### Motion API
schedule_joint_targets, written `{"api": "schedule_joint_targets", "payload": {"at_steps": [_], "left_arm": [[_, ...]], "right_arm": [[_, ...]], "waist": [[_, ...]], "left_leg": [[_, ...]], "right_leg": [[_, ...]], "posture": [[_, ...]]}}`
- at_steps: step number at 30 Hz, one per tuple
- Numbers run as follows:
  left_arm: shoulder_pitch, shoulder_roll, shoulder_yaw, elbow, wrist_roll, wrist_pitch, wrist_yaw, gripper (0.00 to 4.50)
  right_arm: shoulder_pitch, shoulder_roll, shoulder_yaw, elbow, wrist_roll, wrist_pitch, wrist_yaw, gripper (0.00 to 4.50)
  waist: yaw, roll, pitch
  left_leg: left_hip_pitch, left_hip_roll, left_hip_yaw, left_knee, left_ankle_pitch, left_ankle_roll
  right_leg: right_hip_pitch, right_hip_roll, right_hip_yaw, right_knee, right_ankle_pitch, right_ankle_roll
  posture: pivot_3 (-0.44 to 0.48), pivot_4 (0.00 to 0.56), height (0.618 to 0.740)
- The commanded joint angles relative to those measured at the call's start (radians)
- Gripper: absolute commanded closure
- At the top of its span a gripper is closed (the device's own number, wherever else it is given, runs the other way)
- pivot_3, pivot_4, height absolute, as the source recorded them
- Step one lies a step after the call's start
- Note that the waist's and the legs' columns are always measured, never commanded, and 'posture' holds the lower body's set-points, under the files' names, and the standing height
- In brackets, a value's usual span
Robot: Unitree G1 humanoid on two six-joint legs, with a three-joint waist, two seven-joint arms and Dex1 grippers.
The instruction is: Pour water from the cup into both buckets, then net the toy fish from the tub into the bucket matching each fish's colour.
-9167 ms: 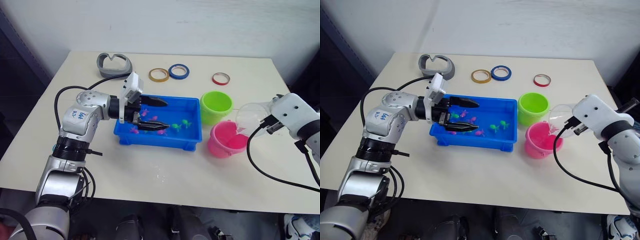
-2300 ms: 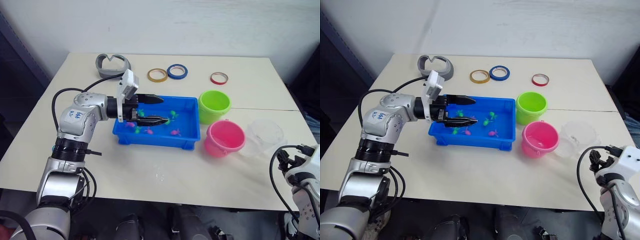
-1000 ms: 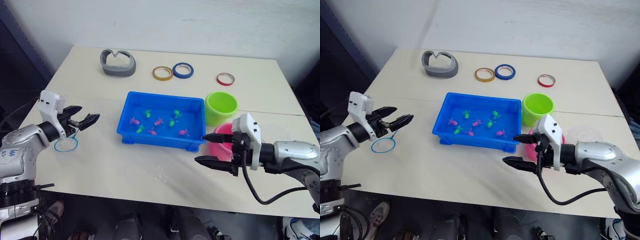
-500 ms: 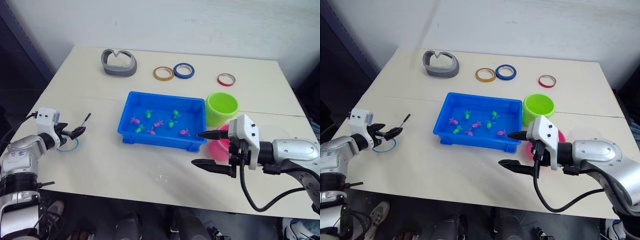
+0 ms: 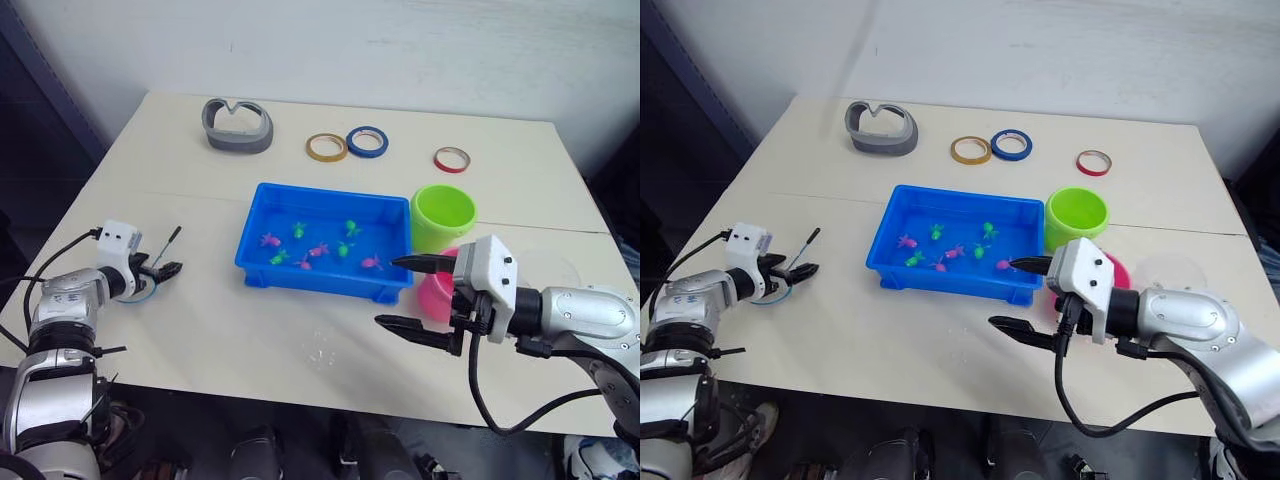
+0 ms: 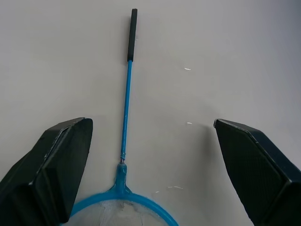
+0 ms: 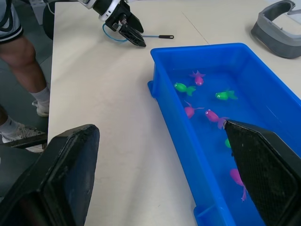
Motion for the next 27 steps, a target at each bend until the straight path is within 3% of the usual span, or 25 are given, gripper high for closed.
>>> {"api": "schedule_joint_targets", "payload": {"at_steps": [1, 5, 8, 16, 27], "left_arm": [[-0.033, 0.000, -0.015, 0.042, 0.026, -0.028, -0.007, 0.00], [-0.043, -0.007, -0.025, 0.074, 0.038, -0.026, -0.019, 0.00], [-0.050, -0.012, -0.025, 0.086, 0.043, -0.010, -0.028, 0.81], [-0.042, -0.004, -0.026, 0.095, 0.055, -0.011, -0.025, 4.47], [-0.040, -0.002, -0.029, 0.111, 0.070, -0.044, -0.008, 4.47]], "right_arm": [[0.002, 0.004, -0.011, -0.041, -0.002, -0.017, -0.011, 0.03], [0.006, 0.002, -0.016, -0.050, 0.001, -0.012, -0.022, 0.03], [0.007, 0.005, -0.021, -0.052, 0.006, -0.009, -0.035, 0.00], [0.003, 0.001, -0.021, -0.046, 0.008, -0.011, -0.046, 0.00], [0.004, -0.002, -0.014, -0.032, -0.011, -0.018, -0.045, 0.00]], "waist": [[0.000, 0.000, 0.000], [0.001, 0.000, 0.000], [0.001, 0.000, 0.000], [0.001, 0.000, 0.000], [-0.002, 0.000, 0.000]], "left_leg": [[0.000, 0.000, 0.000, 0.000, 0.000, 0.000], [0.000, 0.000, 0.000, 0.000, 0.000, 0.000], [0.000, 0.000, 0.000, 0.001, 0.000, 0.000], [0.000, 0.000, 0.000, 0.002, 0.000, 0.000], [0.000, 0.000, 0.000, 0.008, 0.000, 0.000]], "right_leg": [[0.000, 0.000, 0.000, 0.000, 0.000, 0.000], [0.000, 0.000, 0.000, 0.001, 0.000, 0.000], [0.000, 0.000, 0.000, 0.001, 0.000, 0.000], [0.000, 0.000, 0.000, 0.002, 0.000, 0.000], [0.000, 0.000, 0.000, 0.009, 0.000, 0.000]], "posture": [[0.000, 0.150, 0.693], [0.000, 0.150, 0.693], [0.000, 0.150, 0.693], [0.000, 0.150, 0.693], [0.000, 0.150, 0.693]]}}
